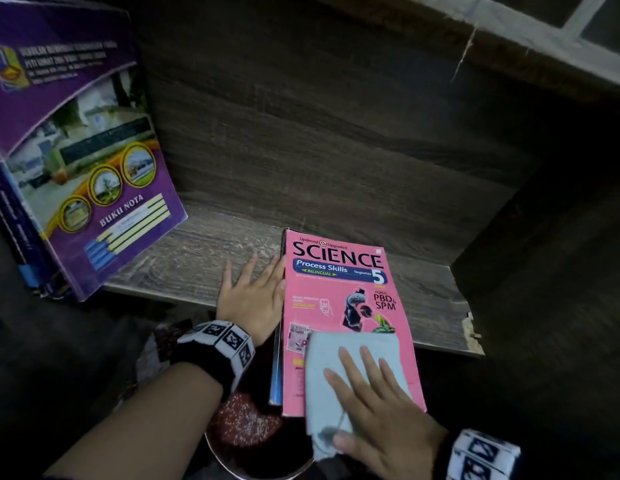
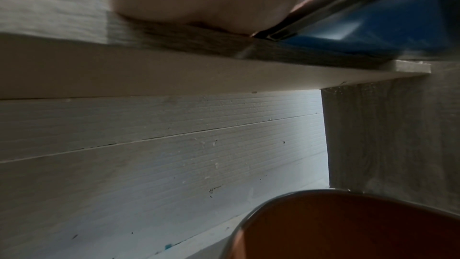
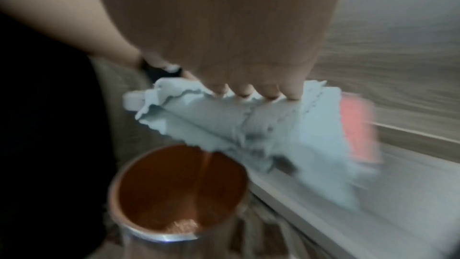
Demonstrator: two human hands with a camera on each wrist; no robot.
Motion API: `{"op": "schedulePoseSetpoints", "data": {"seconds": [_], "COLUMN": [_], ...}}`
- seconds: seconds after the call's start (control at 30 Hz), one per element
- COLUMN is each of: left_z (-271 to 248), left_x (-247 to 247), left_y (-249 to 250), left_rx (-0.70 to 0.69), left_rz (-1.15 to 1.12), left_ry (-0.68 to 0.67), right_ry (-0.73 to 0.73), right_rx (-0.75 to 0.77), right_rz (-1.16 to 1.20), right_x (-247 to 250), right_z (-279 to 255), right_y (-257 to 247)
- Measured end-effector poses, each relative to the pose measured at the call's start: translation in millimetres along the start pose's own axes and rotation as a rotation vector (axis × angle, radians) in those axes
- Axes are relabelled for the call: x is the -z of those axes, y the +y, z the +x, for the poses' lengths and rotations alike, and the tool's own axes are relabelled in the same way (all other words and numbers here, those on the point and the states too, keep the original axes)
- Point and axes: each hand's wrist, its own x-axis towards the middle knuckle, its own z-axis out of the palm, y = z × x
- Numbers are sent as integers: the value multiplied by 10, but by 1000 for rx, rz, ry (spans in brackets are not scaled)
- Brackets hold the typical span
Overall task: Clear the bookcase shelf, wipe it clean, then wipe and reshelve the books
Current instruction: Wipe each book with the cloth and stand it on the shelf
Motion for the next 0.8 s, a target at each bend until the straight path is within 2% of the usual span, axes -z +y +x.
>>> {"op": "schedulePoseSetpoints", "data": {"seconds": [0.13,0.17,0.27,0.4,0.53,0.8], "left_z": [-13,-12,4,16,3,-7], "left_x": [17,10,-12,-31,-32,-54], "left_y": [-2,-3,-9,-14,-20,-32], "left_rx": [-2,0,1,3,-11,-23], "left_rz": [1,2,2,-7,-17,-15], "left_ry": [-5,-4,1,12,35,56], "right_ry": [-16,-14,-108,-107,-91,30], "right_rx": [-55,-49,-223,-307,-287,-80], "right_rz": [39,131,412,427,412,408], "right_x": [157,205,425,680,874,929], "right_z": [32,125,453,938,1356,1699], "right_y": [334,444,643,875,979,823]}}
